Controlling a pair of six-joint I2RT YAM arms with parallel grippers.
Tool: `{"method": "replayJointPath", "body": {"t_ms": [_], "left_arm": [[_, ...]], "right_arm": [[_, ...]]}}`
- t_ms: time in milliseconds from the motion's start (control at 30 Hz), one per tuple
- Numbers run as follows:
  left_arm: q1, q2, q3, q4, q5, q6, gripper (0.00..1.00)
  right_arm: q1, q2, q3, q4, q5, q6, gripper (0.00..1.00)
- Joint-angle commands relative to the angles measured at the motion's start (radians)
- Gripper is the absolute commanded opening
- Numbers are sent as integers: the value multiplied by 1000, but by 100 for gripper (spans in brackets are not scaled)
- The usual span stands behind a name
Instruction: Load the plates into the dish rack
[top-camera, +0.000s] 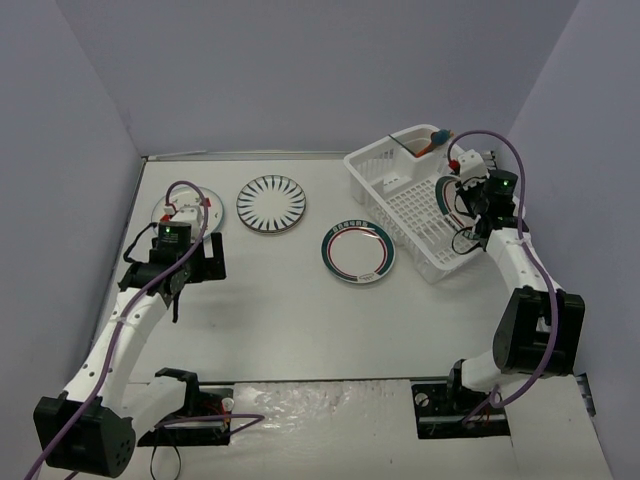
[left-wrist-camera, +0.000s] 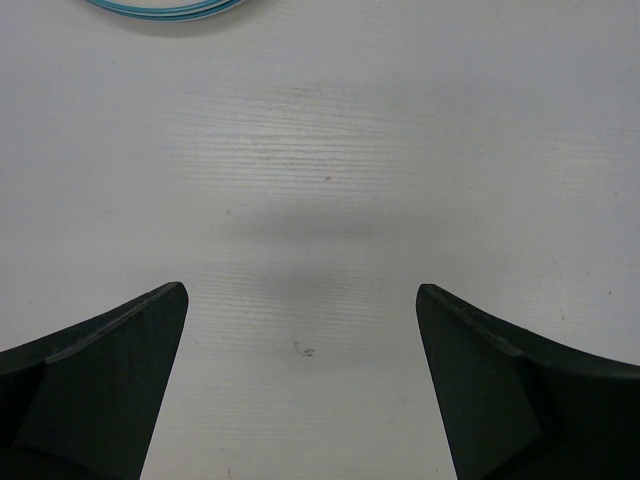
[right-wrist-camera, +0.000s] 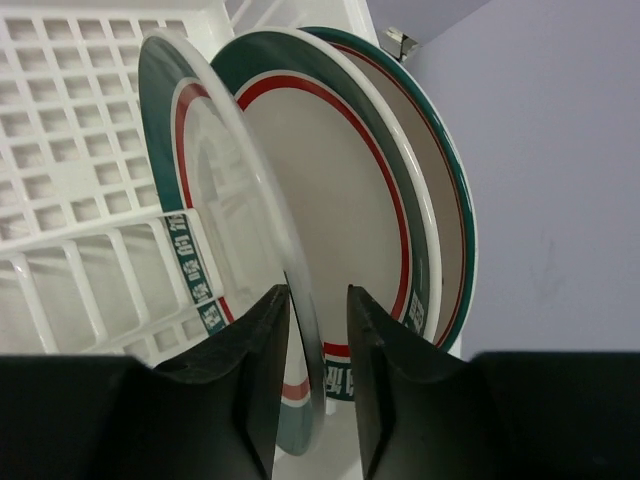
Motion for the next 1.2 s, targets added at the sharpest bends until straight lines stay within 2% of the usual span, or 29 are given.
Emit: {"method": "replayJointPath", "body": {"t_ms": [0, 67, 200, 333, 500, 633, 767, 867, 1000, 1167], "left_arm": [[6, -28, 30, 38, -5, 0, 97], [4, -29, 31, 37, -1, -3, 97], [4, -31, 31, 45, 12, -15, 97], [1, -23, 38, 38, 68, -51, 97], [-11, -25, 55, 18, 100, -92, 97], [-21, -26, 59, 33, 158, -162, 97], [-94, 19, 67, 116, 194, -269, 97], [-169, 110, 95, 194, 194, -371, 97], [-318, 270, 187, 306, 115, -486, 96], [-444, 533, 325, 372, 54, -563, 89]], "right_arm": [[-8, -25, 10, 98, 30, 103, 50], [-10, -49, 10, 101, 32, 132, 56], [-7, -126, 12, 121, 22, 194, 63], [-7, -196, 28, 120, 27, 269, 64], [-2, -291, 29, 115, -45, 371, 66], [31, -361, 22, 119, -127, 545, 74], [66, -423, -19, 136, -209, 758, 81], [112, -490, -80, 146, -252, 900, 88], [173, -584, -166, 142, -296, 1017, 90], [182, -667, -221, 113, -351, 1040, 91]]}}
